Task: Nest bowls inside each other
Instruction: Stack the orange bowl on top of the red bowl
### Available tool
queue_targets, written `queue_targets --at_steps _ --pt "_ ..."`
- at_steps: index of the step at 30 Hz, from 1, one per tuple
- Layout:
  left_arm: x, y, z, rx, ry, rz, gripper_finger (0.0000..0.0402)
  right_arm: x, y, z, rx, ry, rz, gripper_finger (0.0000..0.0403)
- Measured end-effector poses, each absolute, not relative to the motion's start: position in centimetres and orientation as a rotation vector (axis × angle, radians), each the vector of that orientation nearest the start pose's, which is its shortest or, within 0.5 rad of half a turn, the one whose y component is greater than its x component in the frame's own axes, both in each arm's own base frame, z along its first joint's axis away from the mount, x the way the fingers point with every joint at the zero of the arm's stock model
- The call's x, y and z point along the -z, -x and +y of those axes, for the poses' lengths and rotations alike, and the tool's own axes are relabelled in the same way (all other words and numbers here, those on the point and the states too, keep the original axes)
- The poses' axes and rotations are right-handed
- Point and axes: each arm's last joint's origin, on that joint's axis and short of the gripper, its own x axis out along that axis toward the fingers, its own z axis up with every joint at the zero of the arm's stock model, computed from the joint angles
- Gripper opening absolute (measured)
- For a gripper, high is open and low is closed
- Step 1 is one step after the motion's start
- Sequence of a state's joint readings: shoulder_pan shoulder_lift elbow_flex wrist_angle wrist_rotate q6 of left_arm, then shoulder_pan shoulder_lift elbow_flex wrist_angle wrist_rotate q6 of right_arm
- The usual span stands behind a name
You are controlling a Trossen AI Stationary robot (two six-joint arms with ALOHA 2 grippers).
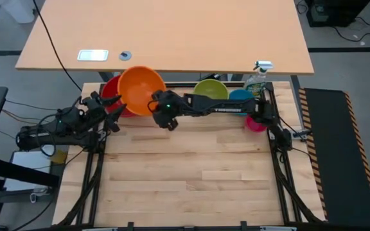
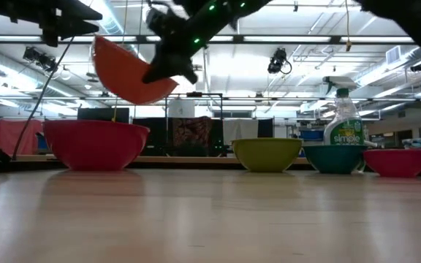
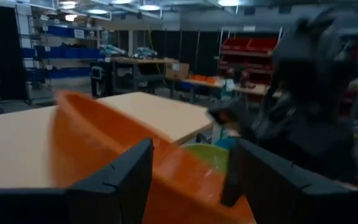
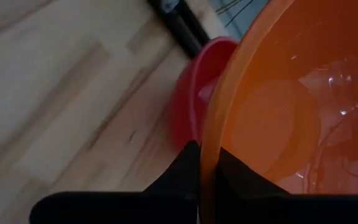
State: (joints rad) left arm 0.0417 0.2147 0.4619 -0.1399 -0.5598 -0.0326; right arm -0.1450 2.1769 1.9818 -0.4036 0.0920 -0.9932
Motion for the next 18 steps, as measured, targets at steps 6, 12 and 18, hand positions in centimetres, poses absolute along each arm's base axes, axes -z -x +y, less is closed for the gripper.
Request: queue_targets --at_steps 6,12,18 --pt "-28.6 -7.2 1.5 -0.552 0.058 -0.109 0.0228 -26.6 -53.3 -10.5 -0.027 0.951 0.545 0.0027" --pt "-28.6 -7.3 1.3 -0.516 0.056 -0.107 0.0228 -25.1 -55.6 -13.2 0.056 0.807 0.452 0.0028" --pt "-28.3 -7.4 1.2 -0.508 0.059 -0.075 0.0228 -23.3 -56.0 -13.7 0.067 0.735 0.462 0.0028"
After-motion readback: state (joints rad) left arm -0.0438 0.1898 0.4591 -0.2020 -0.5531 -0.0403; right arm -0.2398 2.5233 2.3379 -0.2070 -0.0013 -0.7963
